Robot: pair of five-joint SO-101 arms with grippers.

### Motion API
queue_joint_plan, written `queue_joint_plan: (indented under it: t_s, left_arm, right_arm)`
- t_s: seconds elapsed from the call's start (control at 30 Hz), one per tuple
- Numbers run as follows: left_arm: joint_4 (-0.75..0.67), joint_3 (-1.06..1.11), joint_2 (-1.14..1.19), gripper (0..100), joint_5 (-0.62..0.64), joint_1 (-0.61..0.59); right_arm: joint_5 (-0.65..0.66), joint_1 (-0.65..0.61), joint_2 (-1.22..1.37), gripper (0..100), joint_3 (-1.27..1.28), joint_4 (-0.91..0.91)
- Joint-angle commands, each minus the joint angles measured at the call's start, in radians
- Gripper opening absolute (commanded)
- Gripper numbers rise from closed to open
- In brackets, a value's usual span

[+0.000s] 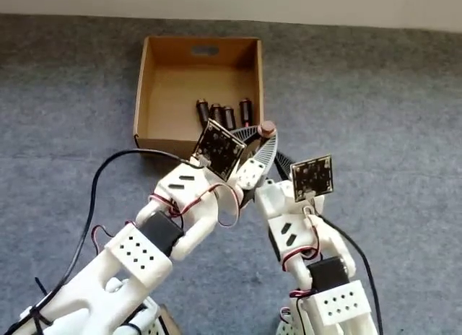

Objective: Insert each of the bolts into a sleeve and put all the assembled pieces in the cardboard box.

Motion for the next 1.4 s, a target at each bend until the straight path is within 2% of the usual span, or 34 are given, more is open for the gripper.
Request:
queue_joint_plan:
  t_s: [0.0,0.43,0.5,0.63,1.07,1.13,1.27,1.37]
  left_arm:
    - [-0.003,0.036,0.005,1,-0.015,0.005]
    - [-0.008,0.054,0.012,1,-0.014,0.022]
    - [-0.009,0.054,0.013,1,0.032,0.024]
    - [-0.005,0.059,0.013,1,0.21,0.013]
    - [-0.003,0.077,0.005,1,0.215,0.018]
    - [-0.003,0.077,0.005,5,0.213,0.018]
    - [0.002,0.079,0.005,19,0.213,0.013]
    - [0.051,0.068,0.005,22,0.213,0.015]
  right_arm:
    - [0.006,0.004,-0.018,0.8,-0.028,-0.027]
    - [0.006,0.004,-0.019,0.8,-0.028,-0.027]
    - [0.006,0.004,-0.019,0.8,-0.028,-0.027]
    - [0.006,0.004,-0.019,0.8,-0.028,-0.025]
    - [0.006,0.004,-0.019,0.8,-0.028,-0.025]
    - [0.006,0.004,-0.019,0.8,-0.028,-0.024]
    - [0.006,0.004,-0.019,0.8,-0.028,-0.024]
    - [0.006,0.004,-0.019,0.8,-0.028,-0.024]
